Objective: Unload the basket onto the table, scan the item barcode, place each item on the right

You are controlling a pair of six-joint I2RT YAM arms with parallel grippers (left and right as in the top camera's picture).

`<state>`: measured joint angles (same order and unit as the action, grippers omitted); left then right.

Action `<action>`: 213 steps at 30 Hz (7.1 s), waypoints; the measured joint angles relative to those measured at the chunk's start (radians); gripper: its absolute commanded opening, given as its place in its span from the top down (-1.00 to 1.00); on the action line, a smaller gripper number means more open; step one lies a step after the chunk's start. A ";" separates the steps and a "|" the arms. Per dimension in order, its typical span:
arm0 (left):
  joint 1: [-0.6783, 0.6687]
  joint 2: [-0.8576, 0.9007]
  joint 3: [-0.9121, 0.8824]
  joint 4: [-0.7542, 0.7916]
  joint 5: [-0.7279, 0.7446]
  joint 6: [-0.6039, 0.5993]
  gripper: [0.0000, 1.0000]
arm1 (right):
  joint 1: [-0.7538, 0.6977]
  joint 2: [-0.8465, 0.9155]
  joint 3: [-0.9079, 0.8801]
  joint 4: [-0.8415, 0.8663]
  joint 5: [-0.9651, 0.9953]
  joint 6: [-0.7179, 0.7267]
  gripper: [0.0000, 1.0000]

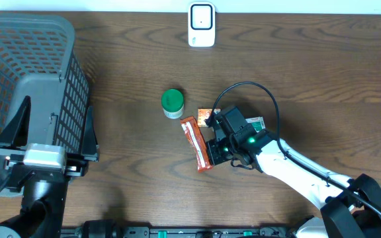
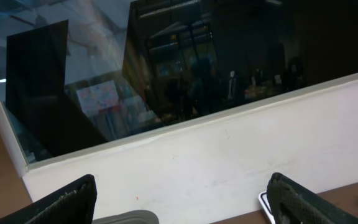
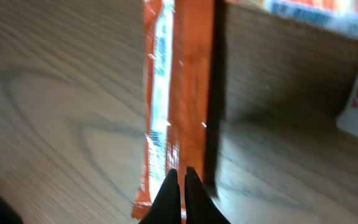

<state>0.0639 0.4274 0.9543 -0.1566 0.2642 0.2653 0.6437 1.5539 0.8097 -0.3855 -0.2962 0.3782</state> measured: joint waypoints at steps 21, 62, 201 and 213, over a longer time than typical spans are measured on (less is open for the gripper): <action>0.000 0.000 0.000 0.000 0.000 0.000 -0.74 | 0.020 0.137 0.018 0.070 -0.118 0.016 0.98; 0.000 0.000 0.000 0.009 0.000 0.000 -0.74 | -0.028 0.079 0.002 0.328 -0.383 0.074 0.98; 0.000 0.000 0.000 0.026 0.000 0.000 -0.74 | -0.189 0.008 0.004 -0.188 -0.404 -0.140 -0.99; 0.000 0.000 0.000 0.026 0.000 0.000 -0.74 | -0.189 0.055 0.004 -0.066 -0.253 -0.131 -0.82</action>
<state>0.0639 0.4274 0.9543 -0.1303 0.2642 0.2653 0.4549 1.6093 0.8139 -0.4511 -0.5495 0.2474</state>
